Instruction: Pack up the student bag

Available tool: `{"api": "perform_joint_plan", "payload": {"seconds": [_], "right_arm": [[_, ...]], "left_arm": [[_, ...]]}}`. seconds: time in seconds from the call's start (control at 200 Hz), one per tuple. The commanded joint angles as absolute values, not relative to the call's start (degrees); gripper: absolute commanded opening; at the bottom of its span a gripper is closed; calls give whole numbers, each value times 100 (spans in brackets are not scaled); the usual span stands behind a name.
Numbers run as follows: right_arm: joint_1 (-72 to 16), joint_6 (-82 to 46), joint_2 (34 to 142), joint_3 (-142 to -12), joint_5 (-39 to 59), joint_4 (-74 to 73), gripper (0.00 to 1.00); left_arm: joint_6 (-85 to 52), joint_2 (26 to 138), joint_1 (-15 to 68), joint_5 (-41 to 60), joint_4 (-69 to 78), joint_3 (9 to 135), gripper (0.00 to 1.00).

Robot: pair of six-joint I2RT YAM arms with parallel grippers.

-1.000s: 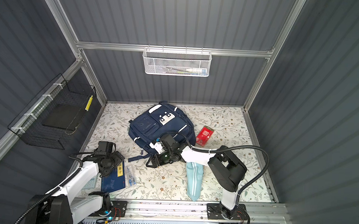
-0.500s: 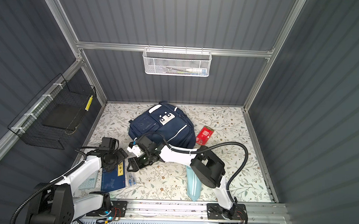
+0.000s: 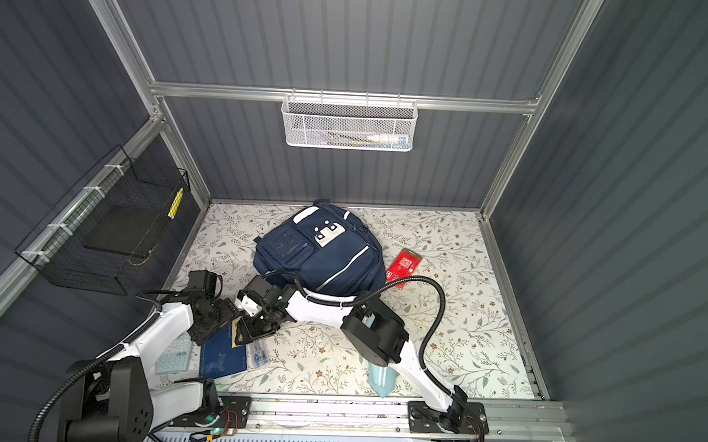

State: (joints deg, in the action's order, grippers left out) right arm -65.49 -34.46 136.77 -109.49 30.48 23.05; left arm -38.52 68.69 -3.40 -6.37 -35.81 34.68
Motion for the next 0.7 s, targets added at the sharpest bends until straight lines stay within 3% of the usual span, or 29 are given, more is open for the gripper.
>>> {"api": "perform_joint_plan", "payload": {"seconds": [0.0, 0.09, 0.315, 0.44, 0.695], "right_arm": [[-6547, -3721, 13973, -11432, 2568, 3224, 53], [-6556, -3813, 14371, -12018, 2312, 3848, 55], [-6555, -3912, 14922, -13096, 1654, 4747, 61], [-6448, -4069, 14709, -12573, 2347, 4293, 58], [-6686, -3842, 14164, -12130, 2204, 3847, 60]], "left_arm": [[-3683, 6918, -447, -613, -3671, 3526, 90], [-3846, 6875, -491, -988, -3724, 3451, 91], [-4034, 6921, -571, -548, -3124, 3024, 92], [-3948, 7001, -589, -620, -3067, 2995, 91], [-4026, 6862, -633, -577, -2894, 2830, 92]]}}
